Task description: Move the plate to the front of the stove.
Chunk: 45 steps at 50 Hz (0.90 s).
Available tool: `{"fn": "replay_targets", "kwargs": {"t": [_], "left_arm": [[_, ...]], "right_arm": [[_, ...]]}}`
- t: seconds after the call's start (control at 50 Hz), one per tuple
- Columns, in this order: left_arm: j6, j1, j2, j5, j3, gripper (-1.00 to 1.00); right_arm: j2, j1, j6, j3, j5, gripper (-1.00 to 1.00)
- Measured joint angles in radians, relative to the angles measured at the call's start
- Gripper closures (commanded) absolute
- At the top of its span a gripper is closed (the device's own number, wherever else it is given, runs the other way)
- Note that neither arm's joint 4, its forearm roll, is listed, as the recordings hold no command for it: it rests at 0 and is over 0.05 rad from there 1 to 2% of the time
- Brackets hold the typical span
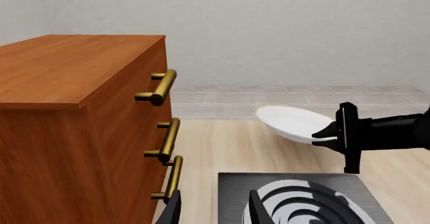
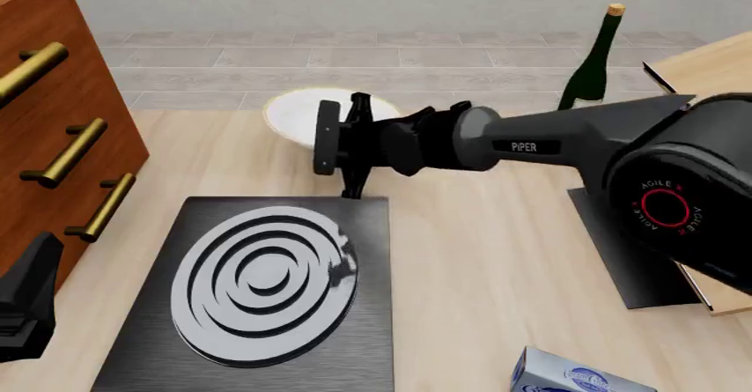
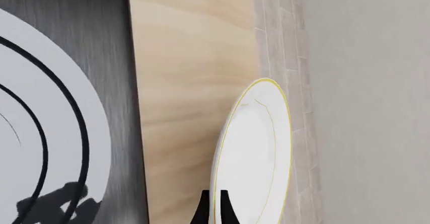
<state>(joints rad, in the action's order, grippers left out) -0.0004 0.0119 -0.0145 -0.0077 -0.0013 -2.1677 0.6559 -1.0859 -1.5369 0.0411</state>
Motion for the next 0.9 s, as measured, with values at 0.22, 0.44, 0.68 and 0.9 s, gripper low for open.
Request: {"fn": "replay_targets", "kwargs": {"t": [0.22, 0.44, 0.68, 0.9], "left_arm": [[0.000, 0.000, 0.000, 0.000, 0.000, -1.00], [0.000, 0.000, 0.000, 0.000, 0.000, -1.00], [0.000, 0.000, 0.000, 0.000, 0.000, -1.00], [0.000, 0.000, 0.000, 0.000, 0.000, -1.00]], "right_arm": [[-0.077, -0.005, 0.001, -0.120, 0.056, 1.00], [-0.136, -0.003, 0.001, -0.205, 0.102, 1.00], [-0.179, 0.010, 0.012, -0.270, 0.154, 1.00], [-0.200, 0.019, 0.026, -0.306, 0.193, 1.00]]}}
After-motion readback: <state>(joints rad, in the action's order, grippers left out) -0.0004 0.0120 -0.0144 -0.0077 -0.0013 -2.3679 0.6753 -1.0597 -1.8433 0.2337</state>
